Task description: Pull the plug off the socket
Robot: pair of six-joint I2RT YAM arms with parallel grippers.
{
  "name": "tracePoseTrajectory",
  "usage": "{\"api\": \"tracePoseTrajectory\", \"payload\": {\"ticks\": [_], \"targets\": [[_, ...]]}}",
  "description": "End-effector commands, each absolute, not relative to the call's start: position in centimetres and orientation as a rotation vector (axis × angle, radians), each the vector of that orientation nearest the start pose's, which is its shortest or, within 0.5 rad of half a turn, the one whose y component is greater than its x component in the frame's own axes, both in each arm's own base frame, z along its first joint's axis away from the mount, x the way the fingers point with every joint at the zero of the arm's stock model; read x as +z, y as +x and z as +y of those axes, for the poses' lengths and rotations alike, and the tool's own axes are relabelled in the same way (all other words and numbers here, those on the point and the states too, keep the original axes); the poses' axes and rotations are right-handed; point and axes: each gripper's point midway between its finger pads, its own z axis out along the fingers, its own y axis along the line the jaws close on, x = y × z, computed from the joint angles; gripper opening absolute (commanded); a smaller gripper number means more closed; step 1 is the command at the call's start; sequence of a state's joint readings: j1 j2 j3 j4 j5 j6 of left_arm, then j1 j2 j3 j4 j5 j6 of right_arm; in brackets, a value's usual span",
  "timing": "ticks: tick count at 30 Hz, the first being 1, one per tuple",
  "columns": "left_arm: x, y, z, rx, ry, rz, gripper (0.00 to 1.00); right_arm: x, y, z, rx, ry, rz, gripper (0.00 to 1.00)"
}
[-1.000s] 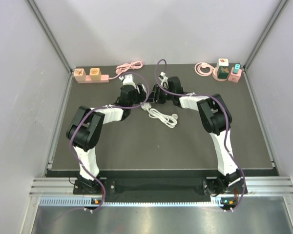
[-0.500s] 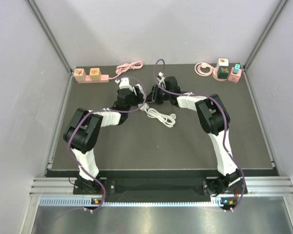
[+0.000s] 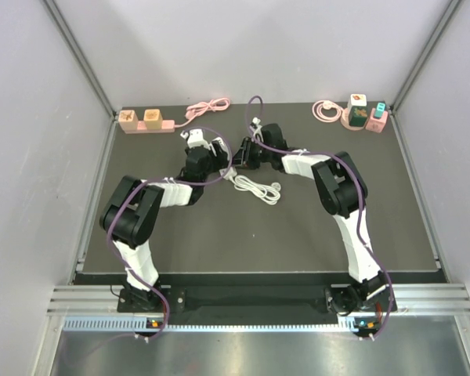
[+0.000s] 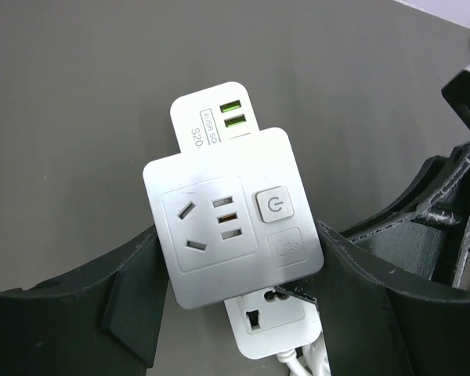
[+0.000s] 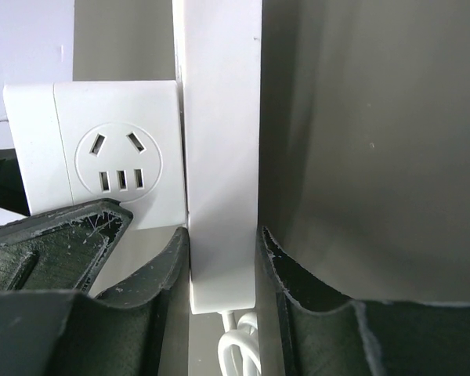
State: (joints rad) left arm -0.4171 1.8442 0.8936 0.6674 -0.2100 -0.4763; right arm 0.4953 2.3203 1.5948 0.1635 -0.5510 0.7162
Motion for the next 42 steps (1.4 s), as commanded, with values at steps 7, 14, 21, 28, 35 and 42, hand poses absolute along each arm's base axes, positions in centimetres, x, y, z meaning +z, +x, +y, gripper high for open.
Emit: {"api": "tracePoseTrajectory", "payload": {"ticks": [7,14,21,28,35,42], "targets": [[23.1,49.8,-21.7,-0.673,-0.300,1.599,0.00,0.8,47.9,36.0,1.132,0.085,2.384,0.00],[23.8,49.2,-22.8,-0.782,-0.195,1.497,0.00,0.6,47.9,35.7,1.201,0.137,2.380,0.00],[22.4,51.0,-21.9,-0.644,-0.360,1.685,0.00,0.3,48.1,35.6,1.146,0.126,2.396,0.00],[21.3,51.0,-21.7,-0.397,-0.353,1.765,0.00,0.0,48.0,35.8,1.133,0.126,2.410,0.00],[23.7,49.0,-23.5,-0.793,-0.237,1.568,0.00,0.1,47.8,35.8,1.158,0.149,2.408,0.00],[25.4,46.6,-21.4,-0.876,-0.271,1.340,0.00,0.1,47.9,35.8,1.230,0.186,2.388,0.00]]}}
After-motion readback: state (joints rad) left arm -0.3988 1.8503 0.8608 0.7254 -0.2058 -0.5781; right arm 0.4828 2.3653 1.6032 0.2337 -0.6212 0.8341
